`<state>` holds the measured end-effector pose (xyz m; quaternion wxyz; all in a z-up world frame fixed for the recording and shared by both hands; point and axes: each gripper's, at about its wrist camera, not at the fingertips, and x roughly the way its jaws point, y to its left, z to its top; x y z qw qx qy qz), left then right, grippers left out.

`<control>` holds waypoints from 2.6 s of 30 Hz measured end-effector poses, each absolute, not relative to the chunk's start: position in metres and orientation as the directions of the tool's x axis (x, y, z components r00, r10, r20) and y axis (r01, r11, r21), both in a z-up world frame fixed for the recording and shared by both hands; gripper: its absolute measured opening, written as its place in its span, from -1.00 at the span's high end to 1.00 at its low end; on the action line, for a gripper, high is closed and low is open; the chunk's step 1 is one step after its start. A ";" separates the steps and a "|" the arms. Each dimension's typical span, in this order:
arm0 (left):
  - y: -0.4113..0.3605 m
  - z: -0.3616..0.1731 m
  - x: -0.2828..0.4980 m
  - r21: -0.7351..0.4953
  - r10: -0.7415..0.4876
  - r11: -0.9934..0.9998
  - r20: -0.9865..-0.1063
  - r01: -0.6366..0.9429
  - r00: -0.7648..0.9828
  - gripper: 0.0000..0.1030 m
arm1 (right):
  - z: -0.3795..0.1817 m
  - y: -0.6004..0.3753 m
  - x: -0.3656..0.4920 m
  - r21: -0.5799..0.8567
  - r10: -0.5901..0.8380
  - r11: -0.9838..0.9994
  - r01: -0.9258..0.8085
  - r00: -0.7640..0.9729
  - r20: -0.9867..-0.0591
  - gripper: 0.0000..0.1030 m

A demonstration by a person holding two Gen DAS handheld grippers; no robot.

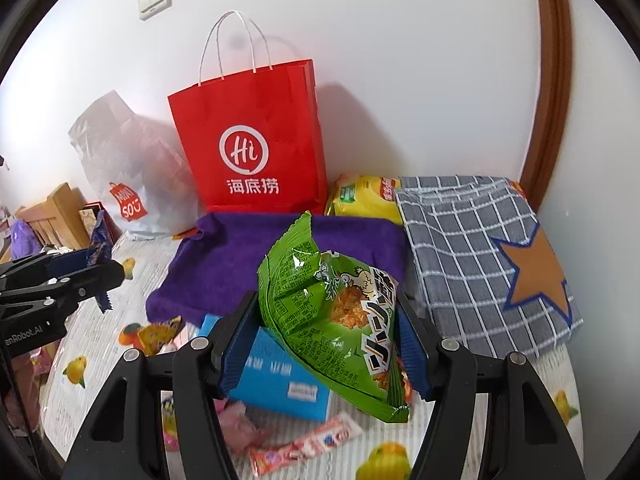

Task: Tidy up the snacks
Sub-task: 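Carry both bags onto the purple towel and open both tools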

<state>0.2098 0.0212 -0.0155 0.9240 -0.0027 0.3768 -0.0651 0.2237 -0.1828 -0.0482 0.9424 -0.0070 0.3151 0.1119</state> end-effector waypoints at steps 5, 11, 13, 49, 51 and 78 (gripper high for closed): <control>0.029 -0.019 0.228 -0.060 -0.116 0.993 -0.699 0.104 0.706 0.13 | -0.051 -0.176 0.246 0.055 0.209 0.973 -0.222 0.766 -0.607 -0.25; 0.034 -0.031 0.253 -0.062 -0.111 0.993 -0.719 0.097 0.686 0.13 | -0.053 -0.172 0.271 0.048 0.202 0.975 -0.219 0.763 -0.614 -0.25; 0.034 -0.034 0.262 -0.059 -0.110 0.993 -0.724 0.098 0.681 0.13 | -0.053 -0.171 0.281 0.049 0.201 0.975 -0.217 0.764 -0.613 -0.25; 0.052 -0.137 0.400 -0.113 -0.145 0.989 -0.831 0.092 0.537 0.13 | -0.141 -0.165 0.426 0.041 0.165 0.978 -0.206 0.631 -0.758 -0.25; 0.052 -0.139 0.399 -0.111 -0.144 0.989 -0.835 0.093 0.532 0.13 | -0.145 -0.163 0.427 0.044 0.170 0.976 -0.213 0.620 -0.766 -0.25; 0.046 -0.147 0.416 -0.115 -0.149 0.988 -0.862 0.099 0.485 0.05 | -0.157 -0.147 0.436 0.035 0.165 0.973 -0.229 0.581 -0.797 -0.51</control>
